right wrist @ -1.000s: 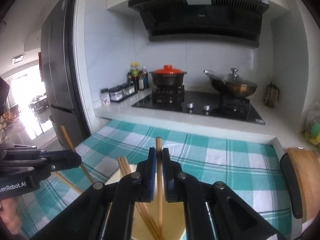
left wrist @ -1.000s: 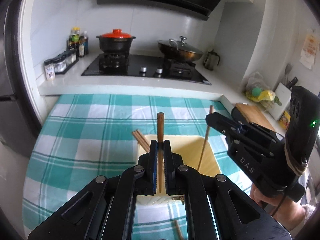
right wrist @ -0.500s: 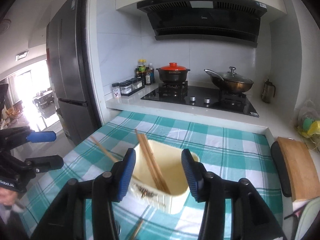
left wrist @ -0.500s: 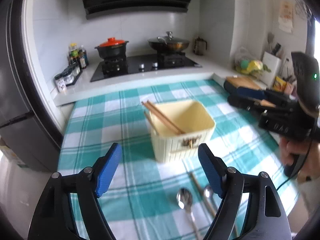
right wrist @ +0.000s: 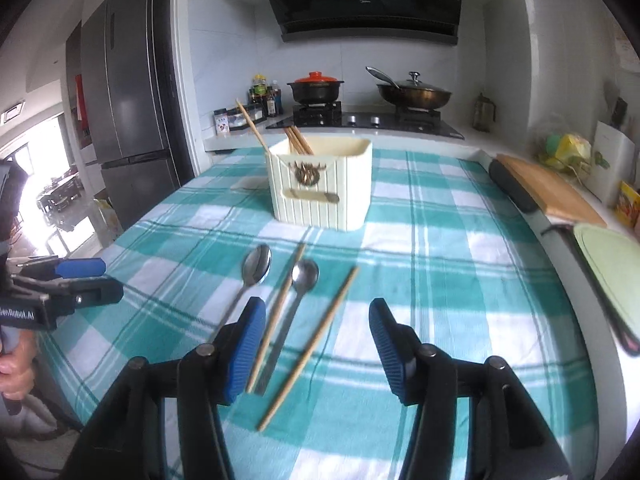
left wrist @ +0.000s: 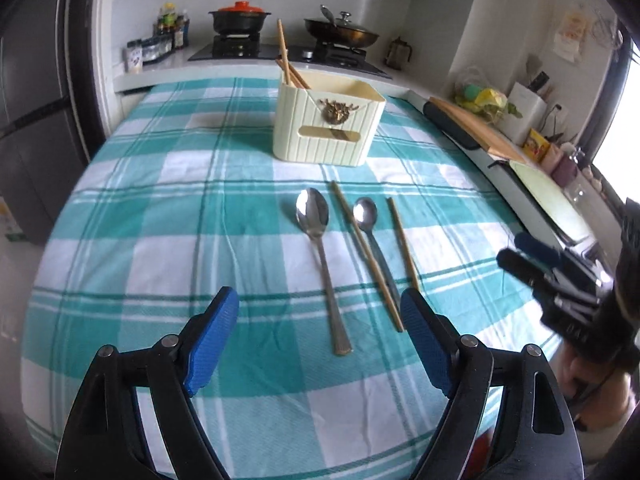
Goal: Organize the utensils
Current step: 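Withdraw both open tools back over the spoons and chopsticks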
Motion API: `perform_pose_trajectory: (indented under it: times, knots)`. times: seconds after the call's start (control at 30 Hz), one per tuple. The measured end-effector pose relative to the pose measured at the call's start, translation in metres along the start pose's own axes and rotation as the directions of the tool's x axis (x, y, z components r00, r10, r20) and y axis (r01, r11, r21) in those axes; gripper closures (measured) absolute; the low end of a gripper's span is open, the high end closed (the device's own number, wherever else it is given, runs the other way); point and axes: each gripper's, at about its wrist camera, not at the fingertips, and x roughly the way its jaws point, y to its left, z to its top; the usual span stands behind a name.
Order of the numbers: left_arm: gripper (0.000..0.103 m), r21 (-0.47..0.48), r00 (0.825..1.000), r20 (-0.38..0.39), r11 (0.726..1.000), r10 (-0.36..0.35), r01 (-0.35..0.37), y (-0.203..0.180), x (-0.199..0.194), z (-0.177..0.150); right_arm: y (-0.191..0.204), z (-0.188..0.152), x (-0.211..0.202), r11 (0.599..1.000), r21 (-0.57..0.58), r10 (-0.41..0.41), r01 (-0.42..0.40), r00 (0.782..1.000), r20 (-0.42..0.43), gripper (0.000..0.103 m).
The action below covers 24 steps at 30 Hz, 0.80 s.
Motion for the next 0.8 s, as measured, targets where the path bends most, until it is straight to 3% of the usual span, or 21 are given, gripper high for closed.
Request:
perform_pose_trajectory:
  times: [0.17, 0.37, 0.8]
  knots:
    - [0.019, 0.032, 1.0, 0.024, 0.999, 0.018, -0.019, -0.018, 0.002, -0.017, 0.004, -0.034, -0.014, 0.999, -0.012, -0.049, 0.049, 0.999, -0.002, 0.048]
    - [0.015, 0.031, 0.996, 0.076, 0.998, 0.052, -0.054, -0.019, -0.004, -0.02, -0.008, -0.033, -0.023, 0.995, 0.048, -0.095, 0.092, 0.994, 0.052, 0.048]
    - [0.015, -0.002, 0.995, 0.051, 0.996, 0.084, -0.084, -0.008, 0.006, -0.031, 0.009, -0.04, -0.01, 0.997, 0.002, -0.083, 0.083, 0.996, 0.032, 0.048]
